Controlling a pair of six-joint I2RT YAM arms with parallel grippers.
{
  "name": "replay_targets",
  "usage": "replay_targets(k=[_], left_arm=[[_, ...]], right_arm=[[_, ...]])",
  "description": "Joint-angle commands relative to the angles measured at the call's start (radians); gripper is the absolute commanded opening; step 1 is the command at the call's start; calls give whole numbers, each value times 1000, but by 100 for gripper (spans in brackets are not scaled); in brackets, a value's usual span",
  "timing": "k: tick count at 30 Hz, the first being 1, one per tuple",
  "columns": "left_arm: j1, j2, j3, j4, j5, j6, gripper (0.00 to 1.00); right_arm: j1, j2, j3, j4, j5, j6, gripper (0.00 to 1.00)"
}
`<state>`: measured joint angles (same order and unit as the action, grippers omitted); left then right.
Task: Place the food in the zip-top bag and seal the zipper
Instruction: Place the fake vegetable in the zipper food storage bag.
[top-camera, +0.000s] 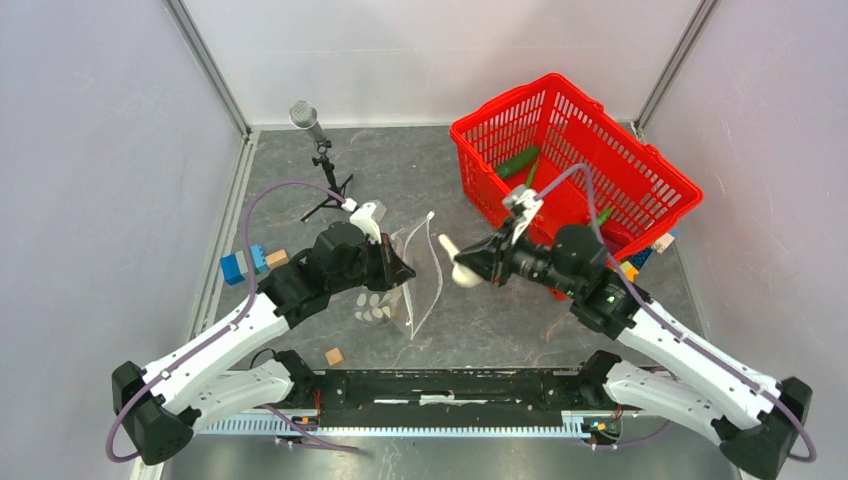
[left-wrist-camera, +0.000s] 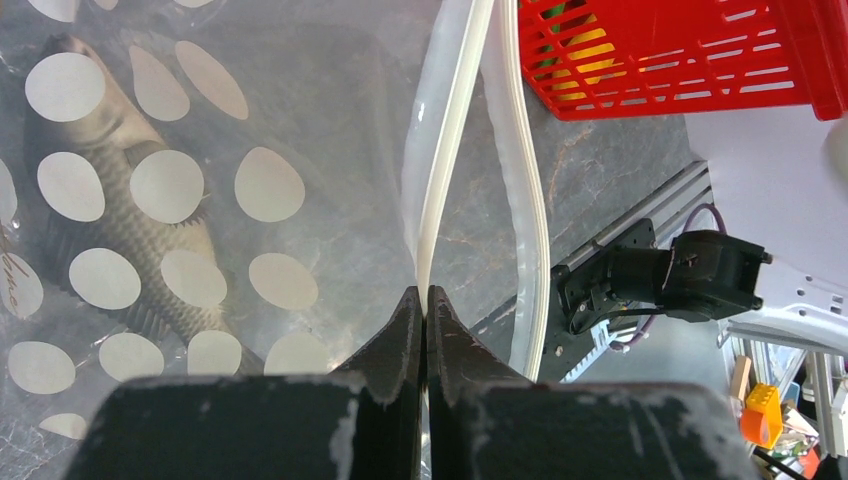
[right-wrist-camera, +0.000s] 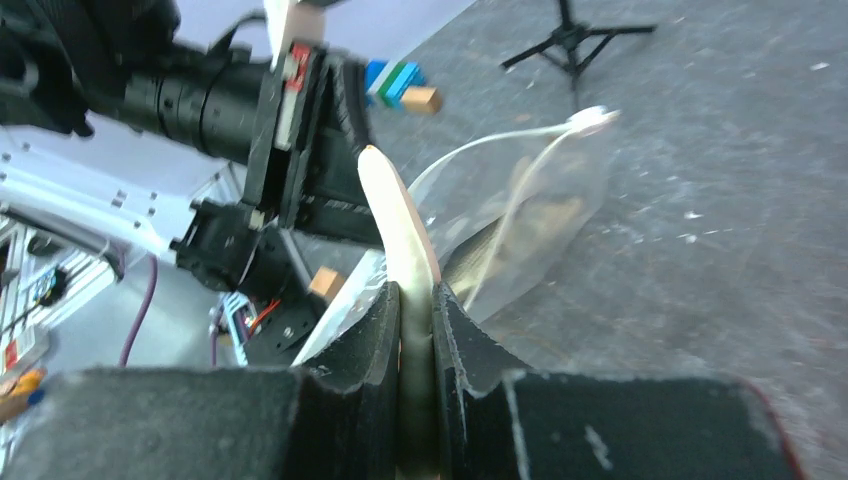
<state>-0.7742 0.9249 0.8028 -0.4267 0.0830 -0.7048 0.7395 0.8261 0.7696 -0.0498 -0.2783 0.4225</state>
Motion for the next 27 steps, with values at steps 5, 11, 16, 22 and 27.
replay_targets(k=[5,11,16,22,27], left_arm=[[1,-7,76,-24,-16,43,2],[1,-36,89,-48,-17,44,2],[1,-66,102,-75,-42,50,2],[1,-51,108,-76,-31,48,2],[1,-59,110,-79,-50,48,2]], right_arm=[[295,179,37,90,334,17,15],[375,325,115,-42,626,80,16],[388,397,149,-55,704,93,18],[424,469,245,-85,773,62,31],[435,518,316,-153,794,36,56]])
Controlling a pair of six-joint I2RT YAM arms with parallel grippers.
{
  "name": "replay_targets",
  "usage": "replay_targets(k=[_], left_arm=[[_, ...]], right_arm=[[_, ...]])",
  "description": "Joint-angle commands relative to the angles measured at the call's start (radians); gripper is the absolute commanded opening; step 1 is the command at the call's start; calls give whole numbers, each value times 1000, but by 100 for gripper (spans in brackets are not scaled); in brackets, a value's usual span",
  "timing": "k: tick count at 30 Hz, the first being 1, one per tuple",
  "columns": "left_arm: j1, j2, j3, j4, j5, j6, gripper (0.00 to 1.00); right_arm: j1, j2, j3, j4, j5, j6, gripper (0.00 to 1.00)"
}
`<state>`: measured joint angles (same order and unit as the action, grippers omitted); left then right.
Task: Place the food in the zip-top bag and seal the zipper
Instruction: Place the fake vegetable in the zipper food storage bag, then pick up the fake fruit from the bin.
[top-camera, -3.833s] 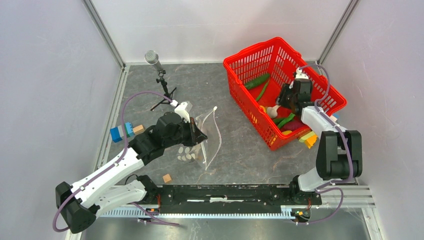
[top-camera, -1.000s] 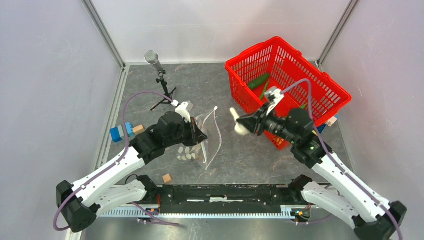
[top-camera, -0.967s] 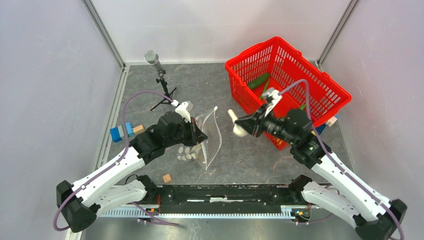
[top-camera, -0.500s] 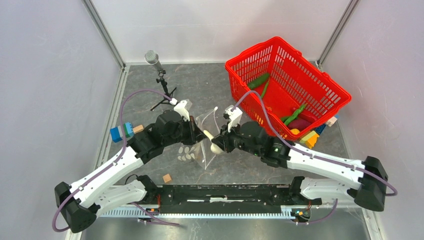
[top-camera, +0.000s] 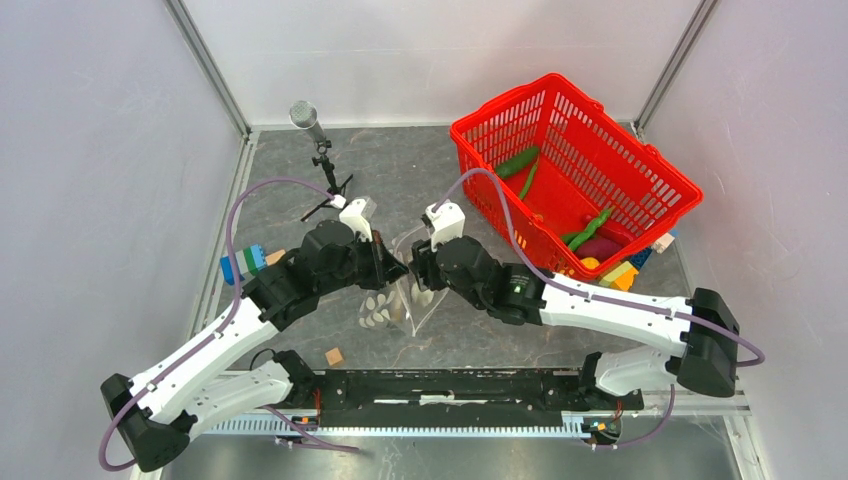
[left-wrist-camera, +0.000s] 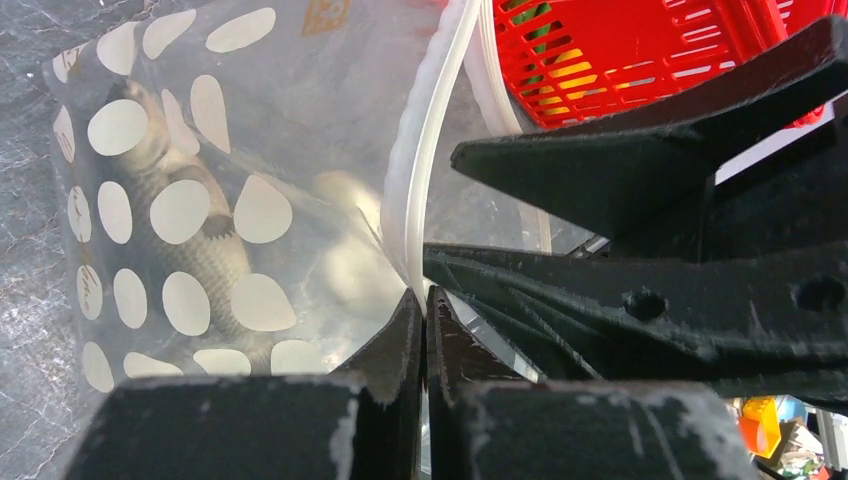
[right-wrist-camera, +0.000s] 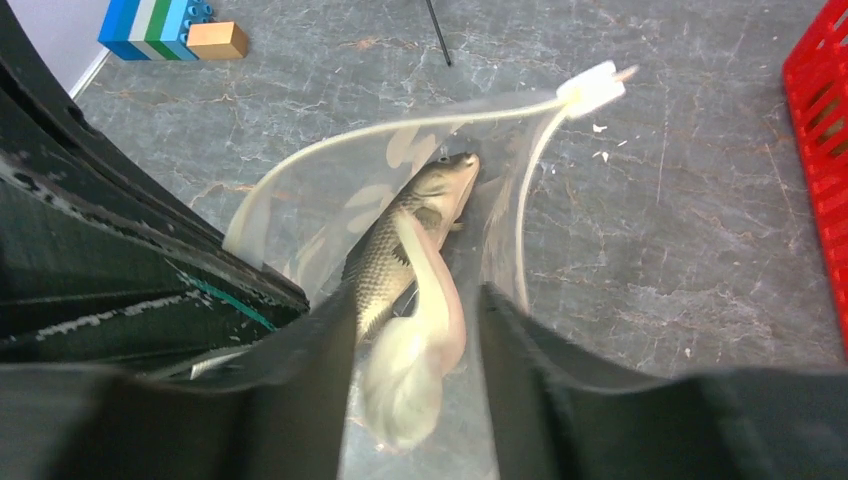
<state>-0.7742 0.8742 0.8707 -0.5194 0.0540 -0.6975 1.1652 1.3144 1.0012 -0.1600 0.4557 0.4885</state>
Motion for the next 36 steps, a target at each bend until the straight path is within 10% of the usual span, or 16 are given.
replay_targets(k=[1,9,15,22,29,36], left_arm=[[1,-13,40,9,-30,41,2],[1,-26,34,-9,-102,45,2],[1,-23,28,-7,-104,47,2],[1,-28,13,1,-90,44,2],[1,-36,3,8,-75,41,2],[1,-41,-4,6,-69,44,2]], right_arm=[[11,24,86,-38,40,-51,61],[13,-171,66,47,-133,-218,72],[-18,-337,65,-42,265,-354,86],[-427,-346,143,-239,395,-319,90],[-896,-140,111,-260,-104,-298,92],[-1020,124,133,-186,-560,-340,98]])
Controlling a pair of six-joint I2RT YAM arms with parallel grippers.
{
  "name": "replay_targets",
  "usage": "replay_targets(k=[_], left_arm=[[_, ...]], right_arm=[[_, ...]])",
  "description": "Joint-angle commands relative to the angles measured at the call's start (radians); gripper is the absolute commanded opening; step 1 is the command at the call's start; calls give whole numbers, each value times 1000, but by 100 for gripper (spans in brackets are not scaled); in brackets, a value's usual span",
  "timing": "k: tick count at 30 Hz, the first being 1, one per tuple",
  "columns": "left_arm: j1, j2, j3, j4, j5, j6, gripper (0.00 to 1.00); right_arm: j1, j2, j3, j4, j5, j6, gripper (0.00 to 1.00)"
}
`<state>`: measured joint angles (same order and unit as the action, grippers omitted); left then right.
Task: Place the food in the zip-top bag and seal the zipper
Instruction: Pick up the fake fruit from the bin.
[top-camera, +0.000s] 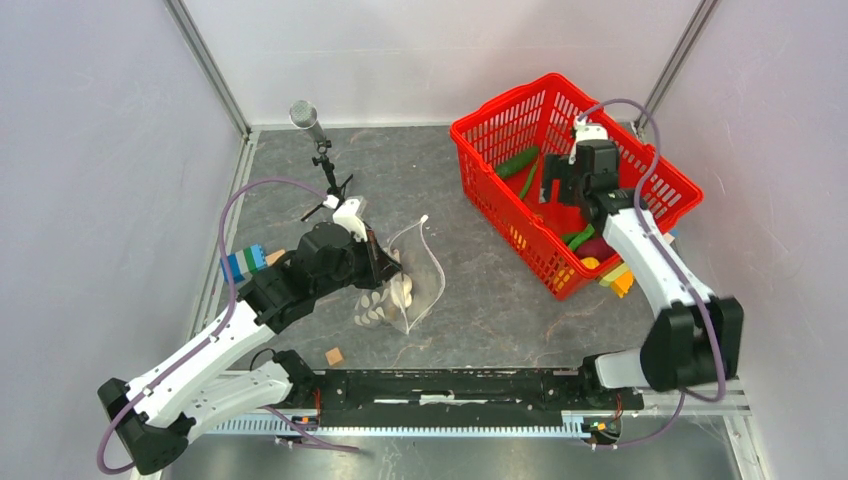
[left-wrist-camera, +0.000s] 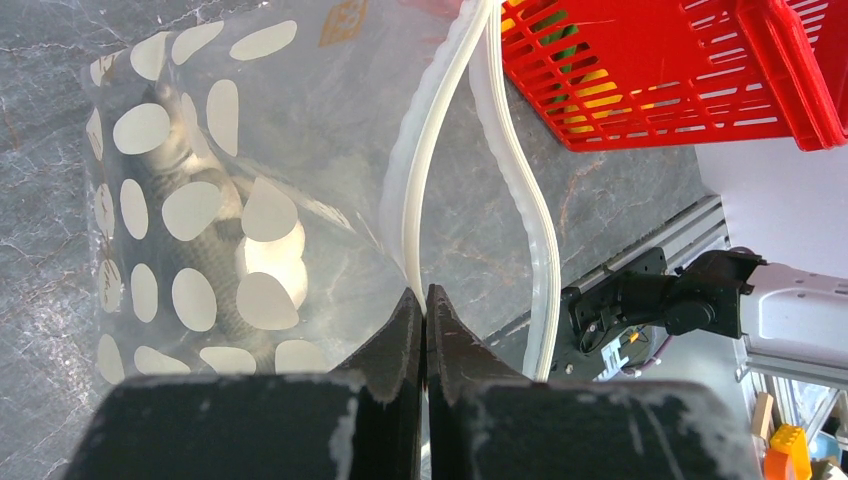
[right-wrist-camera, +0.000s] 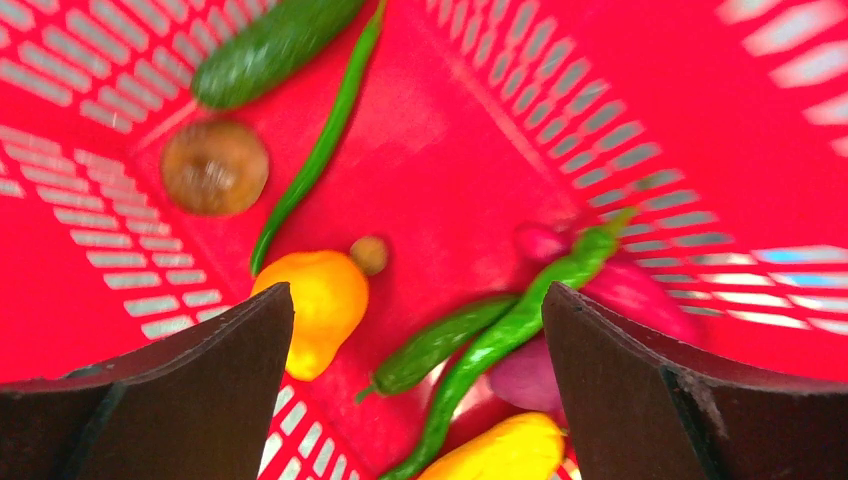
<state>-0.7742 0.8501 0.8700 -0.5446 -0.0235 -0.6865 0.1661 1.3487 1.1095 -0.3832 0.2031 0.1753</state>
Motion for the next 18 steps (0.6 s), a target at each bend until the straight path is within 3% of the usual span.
replay_targets(k=[1,8,18], left_arm=[[1,-18,-3,31,8,34,2],[1,-23,-12,30,1,37,2],[1,-8,-11,35,5,39,2]], right_arm=[[-24,121,28,52,-327,-34,98],[-24,360,118,-21,-445,-77,98],[-12,447,94,-51,-441,-127,98]])
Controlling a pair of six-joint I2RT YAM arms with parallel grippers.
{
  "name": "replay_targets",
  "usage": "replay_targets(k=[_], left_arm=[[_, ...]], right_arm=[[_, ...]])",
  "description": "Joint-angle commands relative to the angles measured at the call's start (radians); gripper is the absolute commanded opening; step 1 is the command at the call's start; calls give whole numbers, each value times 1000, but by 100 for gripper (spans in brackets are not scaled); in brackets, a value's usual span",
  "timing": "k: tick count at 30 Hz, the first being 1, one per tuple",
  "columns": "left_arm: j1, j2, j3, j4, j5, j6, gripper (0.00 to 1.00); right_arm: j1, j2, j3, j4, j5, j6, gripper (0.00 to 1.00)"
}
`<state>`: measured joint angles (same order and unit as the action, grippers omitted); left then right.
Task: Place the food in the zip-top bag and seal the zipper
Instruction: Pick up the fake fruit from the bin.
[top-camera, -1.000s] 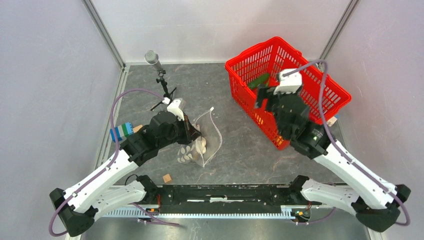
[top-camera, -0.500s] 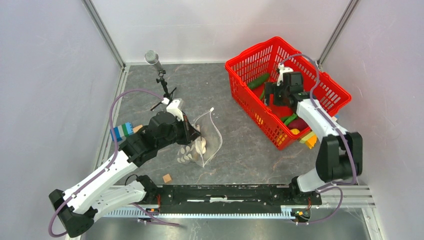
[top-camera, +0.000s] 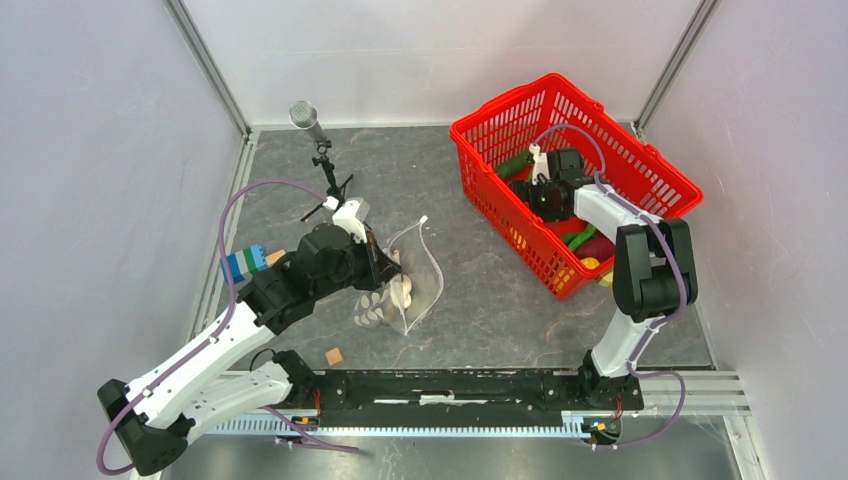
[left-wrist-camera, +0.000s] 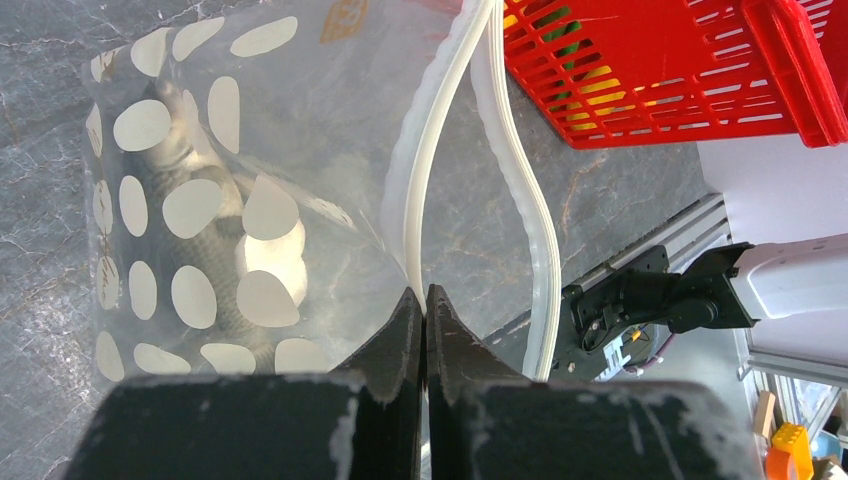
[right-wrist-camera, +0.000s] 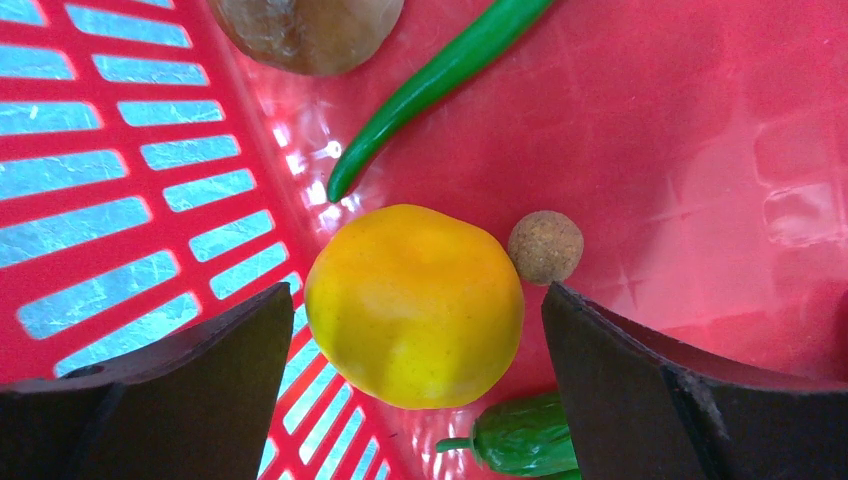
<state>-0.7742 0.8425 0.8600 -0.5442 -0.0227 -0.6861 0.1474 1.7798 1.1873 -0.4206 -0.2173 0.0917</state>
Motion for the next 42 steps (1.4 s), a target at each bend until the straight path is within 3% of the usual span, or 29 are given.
replay_targets(k=[1,5,10,14,26,33,39,42], left_arm=[[1,0,-2,36,4,39,2],[1,4,-6,44,13,36,2],[1,-6,-12,41,8,34,2],[1,-20,-14,31,-8,33,2],[1,-11,-12,34,4,33,2],[1,-2,-8,42,9,35,2],[2,13,-13,59,18,29,2],[1,15,-13,61,18,28,2]], right_arm=[[7,22,13,-11,-14,-44,98],[7,41,-9,43,39,-9,96],[8,47,-14,101,33,21,74],[10,-56,-44,117,83,40,61],[9,-569,-159,222,204,88,56],[10,-767,-197,296,72,122,55],[48,-837,-194,320,-180,162,55],[178,-858,-190,268,-74,172,56]])
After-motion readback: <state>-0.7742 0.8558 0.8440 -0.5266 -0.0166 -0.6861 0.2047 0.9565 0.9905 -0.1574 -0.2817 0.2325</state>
